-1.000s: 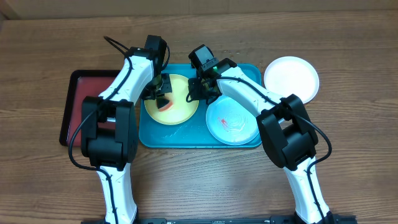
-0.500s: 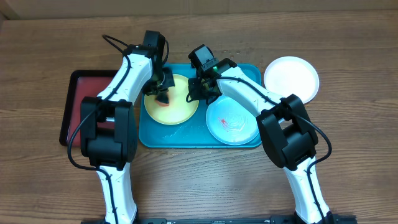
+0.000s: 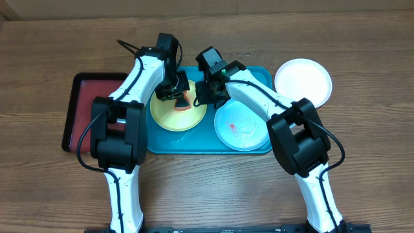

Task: Clean dirty plates on tray and stack at the side
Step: 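Scrub the yellow plate with the sponge in the left gripper, then return the sponge to the black tray water with the left gripper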

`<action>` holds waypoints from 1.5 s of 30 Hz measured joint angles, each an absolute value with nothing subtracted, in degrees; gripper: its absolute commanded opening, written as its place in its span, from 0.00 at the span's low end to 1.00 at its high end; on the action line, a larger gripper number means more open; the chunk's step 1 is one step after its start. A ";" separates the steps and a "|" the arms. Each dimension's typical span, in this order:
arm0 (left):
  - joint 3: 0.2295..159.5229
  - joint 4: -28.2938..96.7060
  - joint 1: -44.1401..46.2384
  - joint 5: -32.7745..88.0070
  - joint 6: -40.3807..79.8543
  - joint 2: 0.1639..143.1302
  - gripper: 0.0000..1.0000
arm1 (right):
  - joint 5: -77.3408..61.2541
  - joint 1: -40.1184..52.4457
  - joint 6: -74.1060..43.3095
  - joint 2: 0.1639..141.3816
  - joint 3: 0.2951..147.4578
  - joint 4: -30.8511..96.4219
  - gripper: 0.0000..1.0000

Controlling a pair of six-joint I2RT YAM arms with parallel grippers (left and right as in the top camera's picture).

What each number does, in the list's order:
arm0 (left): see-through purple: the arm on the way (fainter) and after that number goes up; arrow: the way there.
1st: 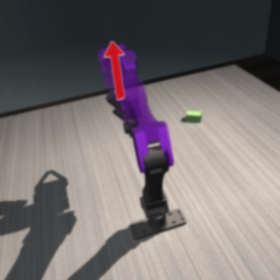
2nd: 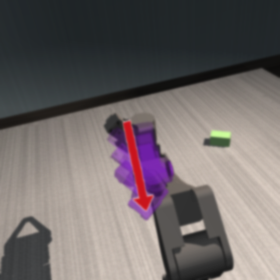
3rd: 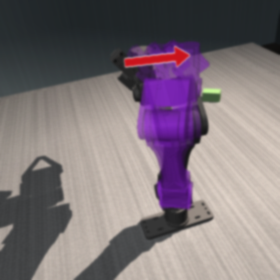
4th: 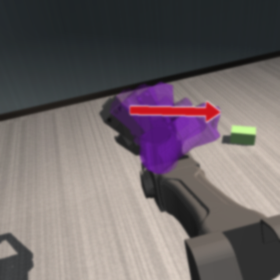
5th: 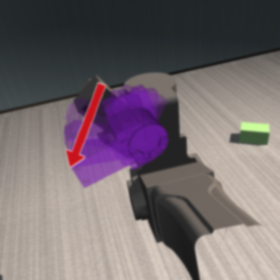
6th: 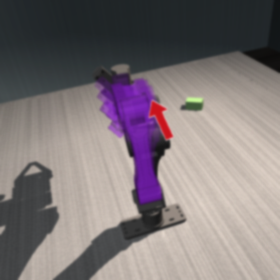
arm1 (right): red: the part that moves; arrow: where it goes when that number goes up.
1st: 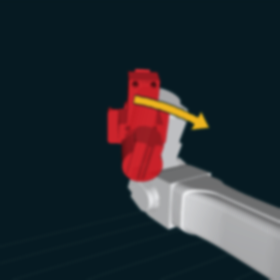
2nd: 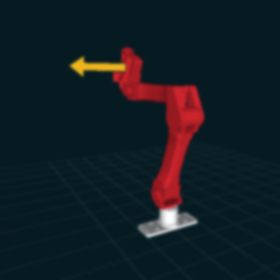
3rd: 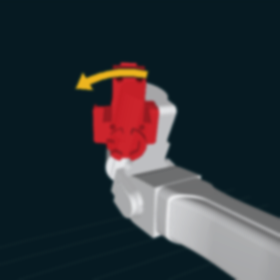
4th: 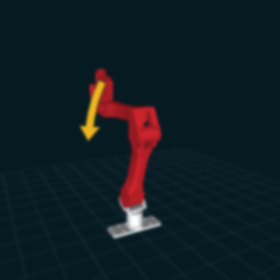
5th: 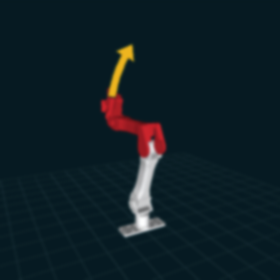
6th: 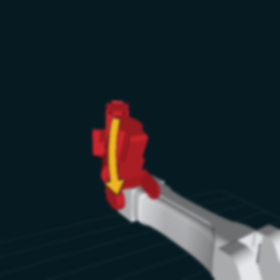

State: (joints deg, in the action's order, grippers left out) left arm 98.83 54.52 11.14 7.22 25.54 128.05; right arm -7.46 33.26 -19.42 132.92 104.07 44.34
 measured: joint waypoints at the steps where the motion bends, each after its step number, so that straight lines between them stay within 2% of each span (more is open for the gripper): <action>1: 98.94 55.55 11.18 5.67 25.54 128.03 0.04 | -7.57 33.39 -19.42 132.92 104.07 44.38 0.04; 8: 99.85 62.89 10.00 -7.73 25.54 128.25 0.04 | -8.14 34.11 -19.42 132.92 104.05 44.25 0.04; 15: 105.69 68.40 8.86 -12.60 25.36 130.04 0.04 | -8.12 34.11 -19.46 132.92 104.05 44.27 0.04; 19: 108.95 67.22 8.84 -8.21 25.36 130.13 0.04 | -8.12 34.11 -19.44 132.92 104.05 44.25 0.04; 25: 107.15 62.35 8.91 5.52 24.32 130.17 0.04 | -8.12 34.11 -19.44 132.92 104.05 44.21 0.04; 30: 103.96 63.90 9.41 8.16 22.68 130.32 0.04 | -8.12 34.11 -19.46 132.92 104.03 44.23 0.04; 34: 103.90 67.64 9.47 3.46 22.09 130.32 0.04 | -8.12 34.11 -19.46 132.92 104.03 44.25 0.04; 41: 103.85 74.46 9.72 -15.86 24.23 130.32 0.04 | -8.14 34.11 -19.46 132.92 104.03 44.23 0.04; 45: 105.12 76.73 10.37 -19.62 27.27 130.41 0.04 | -8.25 34.11 -19.46 132.92 104.03 44.12 0.04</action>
